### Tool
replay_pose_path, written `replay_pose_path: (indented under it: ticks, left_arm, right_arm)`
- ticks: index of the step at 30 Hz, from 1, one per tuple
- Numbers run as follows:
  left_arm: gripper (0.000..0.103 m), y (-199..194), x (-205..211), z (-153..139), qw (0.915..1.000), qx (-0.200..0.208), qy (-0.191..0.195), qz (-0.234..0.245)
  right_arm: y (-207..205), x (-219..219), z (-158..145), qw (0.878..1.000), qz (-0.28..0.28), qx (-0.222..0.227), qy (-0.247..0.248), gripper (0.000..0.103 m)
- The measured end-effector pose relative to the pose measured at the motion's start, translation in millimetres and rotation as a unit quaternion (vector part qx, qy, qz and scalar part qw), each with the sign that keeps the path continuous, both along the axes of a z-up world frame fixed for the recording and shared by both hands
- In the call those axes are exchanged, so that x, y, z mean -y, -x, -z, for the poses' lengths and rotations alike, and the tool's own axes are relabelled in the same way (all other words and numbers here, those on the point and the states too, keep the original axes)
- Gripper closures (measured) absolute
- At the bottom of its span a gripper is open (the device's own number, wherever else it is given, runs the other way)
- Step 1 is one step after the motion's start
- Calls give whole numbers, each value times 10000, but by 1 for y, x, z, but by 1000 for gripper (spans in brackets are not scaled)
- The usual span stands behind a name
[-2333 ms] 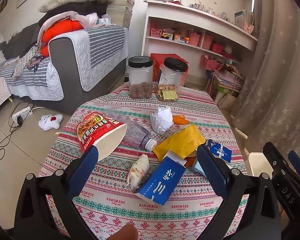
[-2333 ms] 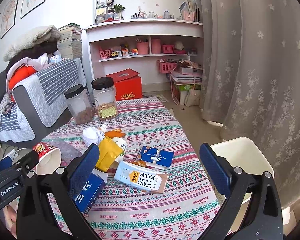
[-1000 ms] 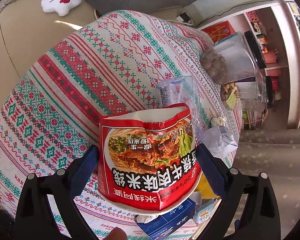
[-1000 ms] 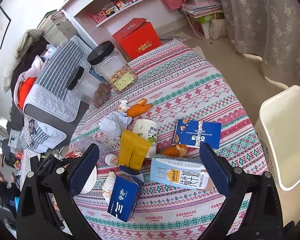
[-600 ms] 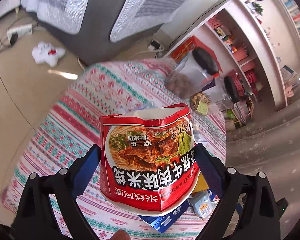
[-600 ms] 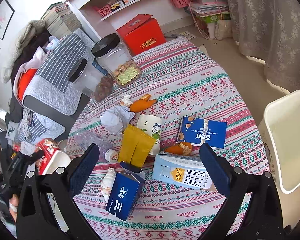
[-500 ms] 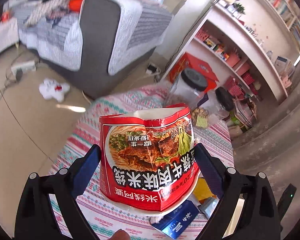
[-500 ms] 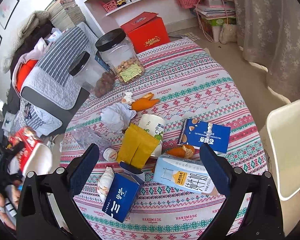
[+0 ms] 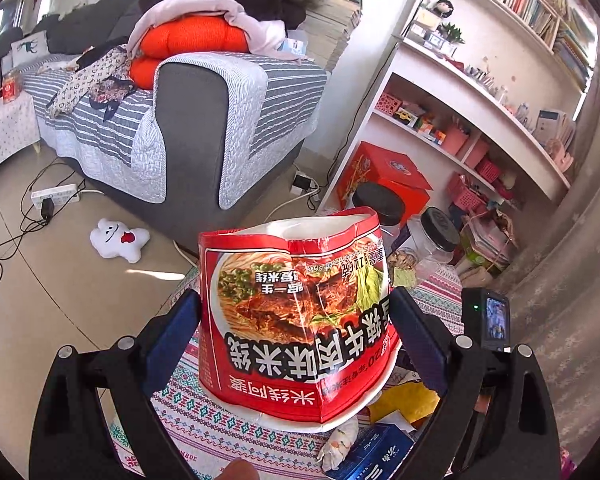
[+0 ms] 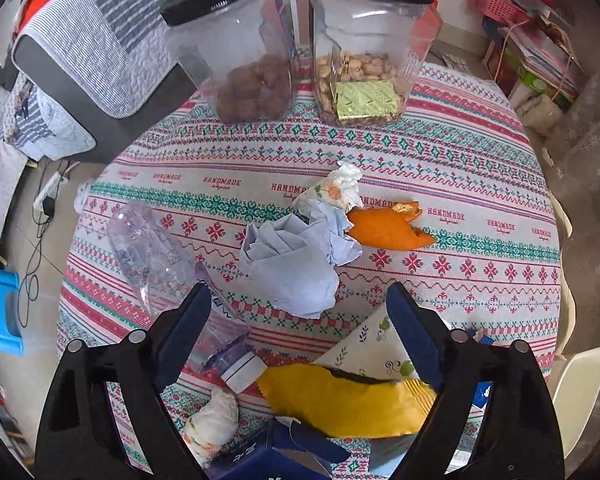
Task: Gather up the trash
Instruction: 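Grasp the crumpled white tissue with the right gripper and lift it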
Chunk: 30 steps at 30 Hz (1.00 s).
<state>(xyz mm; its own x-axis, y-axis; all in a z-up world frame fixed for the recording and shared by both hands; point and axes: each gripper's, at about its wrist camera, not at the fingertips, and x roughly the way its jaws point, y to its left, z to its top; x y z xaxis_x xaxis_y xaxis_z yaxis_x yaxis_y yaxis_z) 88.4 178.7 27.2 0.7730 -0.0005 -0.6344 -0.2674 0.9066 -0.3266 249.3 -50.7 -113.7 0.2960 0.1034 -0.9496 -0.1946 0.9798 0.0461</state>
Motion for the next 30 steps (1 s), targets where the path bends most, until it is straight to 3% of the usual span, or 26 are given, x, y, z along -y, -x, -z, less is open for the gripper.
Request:
replay_pose_path:
  ticks: [2,4,7,11,17,23,30]
  left_arm:
    - [12,-1,2,2,10000,-38,-20,40]
    - [12,-2,1,3,10000,-55,-23,55]
    - [12,-3,0,4,10000,-67,-4,29]
    - [12,-6,0,8,9999,-115,45,-19]
    - [12,-10,8,12,9999,-82,64,29]
    - [12,-9,29,8,9997,123,-152,149]
    - [12,-3,59,-3,9979,495,-355,236]
  right_arm:
    - [-7,0,6,10000,18,-91,-6,37]
    - [-9,-1,9,9995,-13,-183,-266,56]
    - [-7,-1,6,9992,48,-128,-371,60]
    - [6,5,-13,9978,138,244,-592,61]
    - [34,21,-67,9862,310,1202,-1092,61]
    - [71,44,-107,9660,571,2163,-1295,61]
    - [110,85,-130,9408,1197,2973,-1102,61]
